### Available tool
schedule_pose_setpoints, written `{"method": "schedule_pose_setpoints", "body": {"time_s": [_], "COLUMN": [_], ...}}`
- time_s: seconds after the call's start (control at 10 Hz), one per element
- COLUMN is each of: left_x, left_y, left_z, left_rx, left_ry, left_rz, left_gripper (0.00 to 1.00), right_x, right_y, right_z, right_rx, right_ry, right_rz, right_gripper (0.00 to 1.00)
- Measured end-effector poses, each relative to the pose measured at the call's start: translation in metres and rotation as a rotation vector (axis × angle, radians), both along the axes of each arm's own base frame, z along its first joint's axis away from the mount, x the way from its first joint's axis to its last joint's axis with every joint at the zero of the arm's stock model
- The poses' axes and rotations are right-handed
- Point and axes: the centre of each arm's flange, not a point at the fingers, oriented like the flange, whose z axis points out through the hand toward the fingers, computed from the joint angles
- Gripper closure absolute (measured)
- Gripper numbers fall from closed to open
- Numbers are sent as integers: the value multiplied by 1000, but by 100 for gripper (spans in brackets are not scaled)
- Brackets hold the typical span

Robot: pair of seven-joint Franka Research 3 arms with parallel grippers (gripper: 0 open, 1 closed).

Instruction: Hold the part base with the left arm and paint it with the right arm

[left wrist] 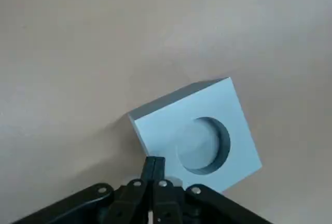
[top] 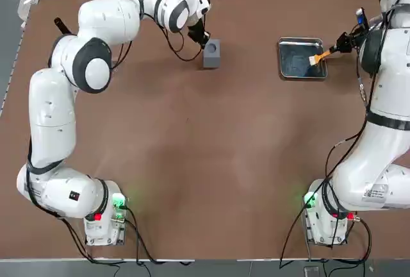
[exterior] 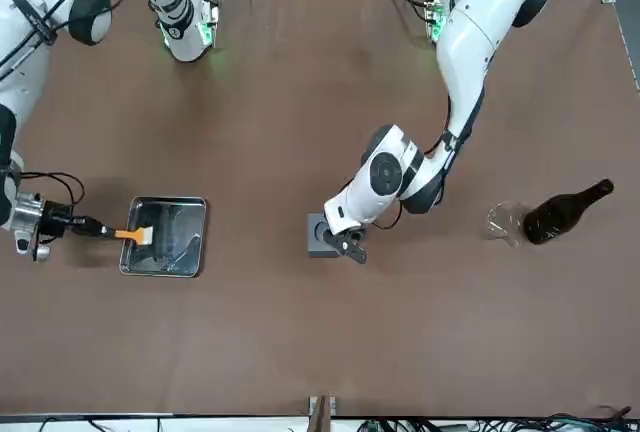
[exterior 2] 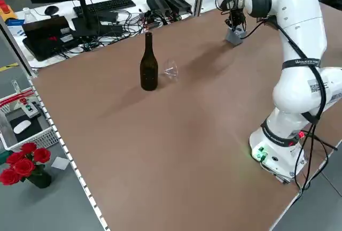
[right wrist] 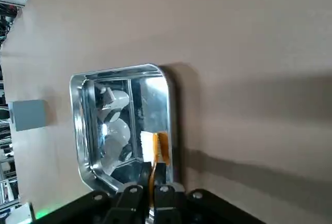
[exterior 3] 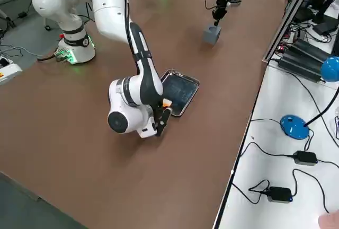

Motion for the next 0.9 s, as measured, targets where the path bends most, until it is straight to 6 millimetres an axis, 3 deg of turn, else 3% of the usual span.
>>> {"method": "schedule_pose_setpoints", "body": {"time_s": [0.5, 0.9], "left_x": [0, 0], "left_y": [0, 0], "left_z": [0, 0], "left_rx": [0, 0], "left_ry": [0, 0], "left_rz": [0, 0], "left_gripper": [99, 99], "right_x": [-2, -1], "right_y": [-1, -2], "right_z": [-15, -15], "right_rx": [-5, -9], "right_ry": [15, 14], "right_rz": [7, 8], "right_gripper": [79, 76]}}
